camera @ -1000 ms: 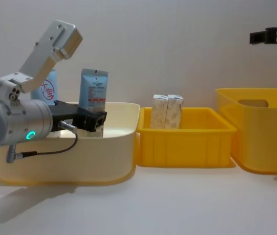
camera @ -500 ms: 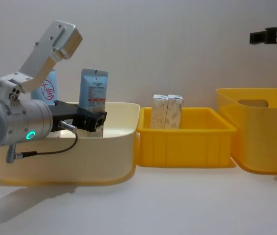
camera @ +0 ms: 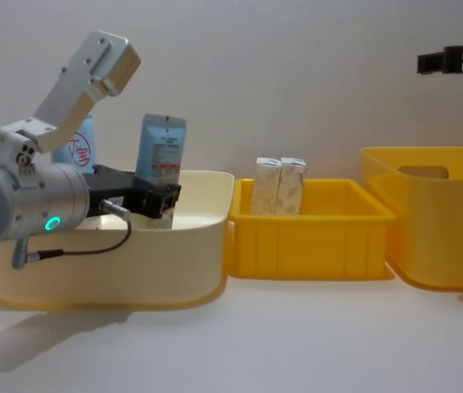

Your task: Bimanual collaborative sorting of washing and personal care products

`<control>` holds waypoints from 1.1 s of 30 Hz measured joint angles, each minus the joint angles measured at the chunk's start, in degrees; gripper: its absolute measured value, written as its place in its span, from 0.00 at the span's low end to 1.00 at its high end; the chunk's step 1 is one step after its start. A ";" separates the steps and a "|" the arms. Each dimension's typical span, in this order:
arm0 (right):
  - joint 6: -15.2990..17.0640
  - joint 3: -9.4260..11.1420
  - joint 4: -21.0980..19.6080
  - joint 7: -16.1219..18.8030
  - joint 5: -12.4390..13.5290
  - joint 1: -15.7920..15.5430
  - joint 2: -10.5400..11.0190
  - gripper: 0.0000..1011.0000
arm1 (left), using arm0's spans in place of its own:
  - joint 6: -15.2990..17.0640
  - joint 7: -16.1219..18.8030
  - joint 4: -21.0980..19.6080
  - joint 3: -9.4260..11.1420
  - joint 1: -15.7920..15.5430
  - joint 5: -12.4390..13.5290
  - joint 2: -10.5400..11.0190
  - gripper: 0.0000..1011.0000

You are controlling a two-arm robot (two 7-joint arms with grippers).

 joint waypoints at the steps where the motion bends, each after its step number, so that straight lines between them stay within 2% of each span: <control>1: 0.00 0.00 0.00 0.00 0.00 0.00 0.00 0.99 | -0.12 0.00 -0.10 0.00 -0.03 0.11 0.00 0.32; 19: 0.00 0.00 0.00 0.00 0.00 0.00 0.00 0.99 | -1.11 -0.26 -2.87 -0.86 -0.42 0.76 -0.33 0.32; 26: 0.00 0.00 0.00 0.00 0.00 0.00 0.00 0.99 | -1.90 -1.43 -2.99 -1.80 -0.45 -0.32 -0.79 0.32; 33: -0.07 -0.32 0.00 0.49 -0.20 0.10 0.27 0.99 | -1.67 -4.91 -1.78 -2.74 -1.67 -2.82 -1.32 0.32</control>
